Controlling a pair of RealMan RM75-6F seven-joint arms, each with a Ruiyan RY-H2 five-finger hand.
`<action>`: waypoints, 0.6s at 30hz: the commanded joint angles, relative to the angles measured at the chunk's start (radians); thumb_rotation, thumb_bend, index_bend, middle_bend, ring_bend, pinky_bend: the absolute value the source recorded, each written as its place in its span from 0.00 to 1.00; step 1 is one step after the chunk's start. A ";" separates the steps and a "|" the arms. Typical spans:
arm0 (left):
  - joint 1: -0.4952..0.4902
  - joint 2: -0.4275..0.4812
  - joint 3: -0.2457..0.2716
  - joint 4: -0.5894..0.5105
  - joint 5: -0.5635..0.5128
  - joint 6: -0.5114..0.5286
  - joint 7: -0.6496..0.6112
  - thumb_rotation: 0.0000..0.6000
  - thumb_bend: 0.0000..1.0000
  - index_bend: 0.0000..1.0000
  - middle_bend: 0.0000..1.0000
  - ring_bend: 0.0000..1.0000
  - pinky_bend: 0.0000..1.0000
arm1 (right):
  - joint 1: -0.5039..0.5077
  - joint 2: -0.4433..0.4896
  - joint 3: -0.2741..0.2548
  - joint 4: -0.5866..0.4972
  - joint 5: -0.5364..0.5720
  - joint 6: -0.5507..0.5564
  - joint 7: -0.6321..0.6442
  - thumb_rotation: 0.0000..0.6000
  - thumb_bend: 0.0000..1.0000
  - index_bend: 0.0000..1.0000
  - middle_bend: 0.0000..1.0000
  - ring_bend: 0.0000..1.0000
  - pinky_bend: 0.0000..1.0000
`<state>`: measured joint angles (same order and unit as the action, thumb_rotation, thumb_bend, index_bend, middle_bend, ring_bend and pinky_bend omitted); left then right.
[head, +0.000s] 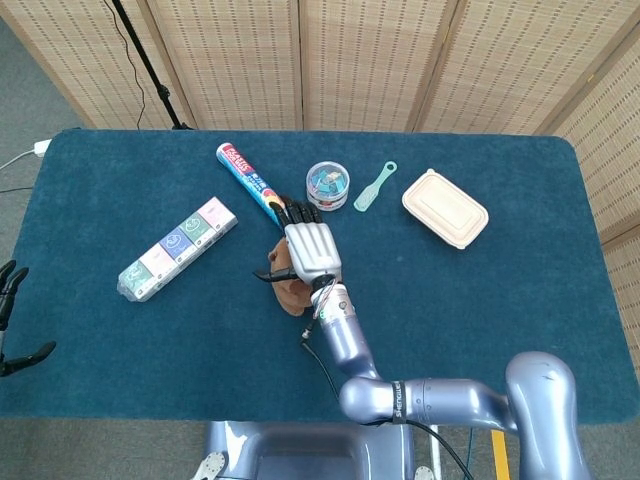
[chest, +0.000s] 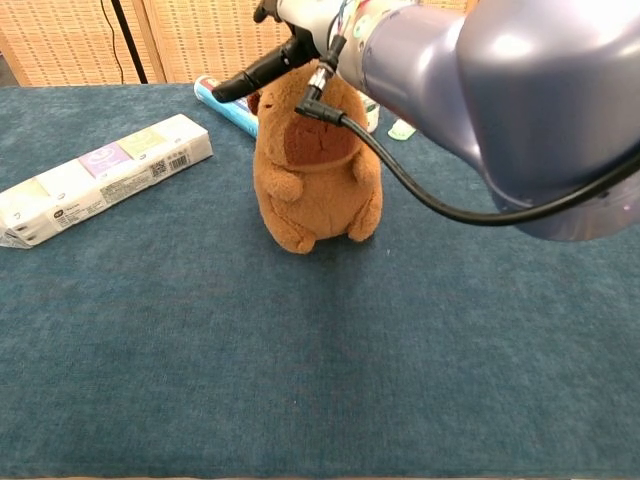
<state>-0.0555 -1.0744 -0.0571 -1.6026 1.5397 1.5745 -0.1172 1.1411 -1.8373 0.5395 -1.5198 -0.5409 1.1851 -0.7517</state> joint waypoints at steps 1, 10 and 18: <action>0.000 0.004 -0.002 0.004 -0.003 0.000 -0.013 1.00 0.00 0.00 0.00 0.00 0.00 | 0.019 -0.025 -0.035 0.056 -0.002 -0.001 -0.019 0.53 0.00 0.03 0.00 0.00 0.00; 0.001 0.007 0.000 0.003 -0.001 -0.001 -0.022 1.00 0.00 0.00 0.00 0.00 0.00 | 0.041 -0.072 -0.039 0.122 0.004 -0.040 0.018 0.54 0.00 0.02 0.00 0.00 0.00; -0.001 0.014 0.000 0.006 -0.003 -0.007 -0.042 1.00 0.00 0.00 0.00 0.00 0.00 | 0.075 -0.109 -0.018 0.252 -0.015 -0.080 0.057 0.52 0.00 0.03 0.00 0.00 0.00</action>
<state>-0.0568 -1.0612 -0.0566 -1.5969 1.5375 1.5673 -0.1577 1.2090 -1.9376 0.5167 -1.2858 -0.5530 1.1143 -0.7019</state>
